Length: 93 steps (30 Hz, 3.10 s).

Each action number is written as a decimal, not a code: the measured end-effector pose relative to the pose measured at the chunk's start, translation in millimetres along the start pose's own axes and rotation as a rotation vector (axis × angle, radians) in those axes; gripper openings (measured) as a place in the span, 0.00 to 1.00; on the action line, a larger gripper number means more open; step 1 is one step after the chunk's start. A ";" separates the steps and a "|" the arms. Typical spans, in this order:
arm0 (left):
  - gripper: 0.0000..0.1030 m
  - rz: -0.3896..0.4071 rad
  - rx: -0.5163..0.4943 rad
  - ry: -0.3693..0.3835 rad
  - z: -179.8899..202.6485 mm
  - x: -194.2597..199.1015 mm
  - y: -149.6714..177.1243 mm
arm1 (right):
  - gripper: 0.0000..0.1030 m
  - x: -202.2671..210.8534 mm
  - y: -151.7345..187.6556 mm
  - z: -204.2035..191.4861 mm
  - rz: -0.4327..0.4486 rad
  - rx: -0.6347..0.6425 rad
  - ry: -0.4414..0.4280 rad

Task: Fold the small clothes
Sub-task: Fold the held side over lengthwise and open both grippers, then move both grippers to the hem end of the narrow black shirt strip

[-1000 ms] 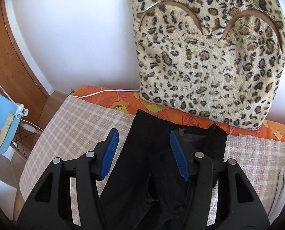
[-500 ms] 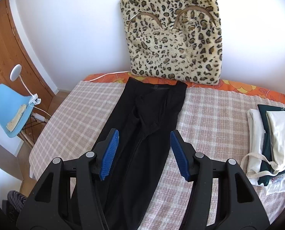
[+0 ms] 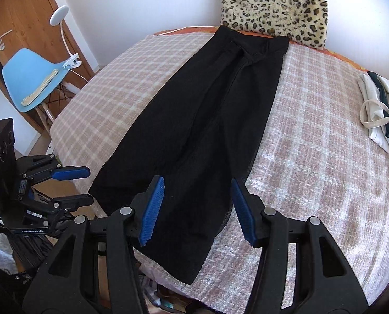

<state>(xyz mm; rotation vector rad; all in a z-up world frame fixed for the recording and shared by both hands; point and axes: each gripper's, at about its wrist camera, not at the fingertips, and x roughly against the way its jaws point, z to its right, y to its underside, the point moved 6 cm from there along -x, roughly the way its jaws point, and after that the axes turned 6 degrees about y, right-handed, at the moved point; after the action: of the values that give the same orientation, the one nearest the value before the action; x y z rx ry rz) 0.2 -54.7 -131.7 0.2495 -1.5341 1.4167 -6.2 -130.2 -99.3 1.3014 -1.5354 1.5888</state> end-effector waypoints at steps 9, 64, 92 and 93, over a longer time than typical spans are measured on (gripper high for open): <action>0.13 -0.033 -0.075 -0.080 -3.6 -13.1 14.8 | 0.54 -38.3 -38.0 -32.1 -0.065 0.056 -0.092; 0.22 0.069 0.031 -0.135 -33.3 38.5 27.3 | 0.13 -58.0 -0.5 -40.6 -0.222 -0.114 -0.298; 0.24 0.036 0.034 -0.105 -49.0 41.3 2.1 | 0.25 -16.5 56.1 -6.0 -0.227 -0.153 -0.131; 0.30 0.056 0.039 -0.094 -49.3 46.1 -4.2 | 0.27 -12.0 51.0 -2.8 -0.204 -0.158 -0.135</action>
<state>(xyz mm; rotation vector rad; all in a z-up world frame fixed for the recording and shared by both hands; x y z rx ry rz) 5.8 6.4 -103.3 0.3023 -1.6018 1.4985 -48.3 -134.0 -130.4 1.4493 -1.5201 1.2508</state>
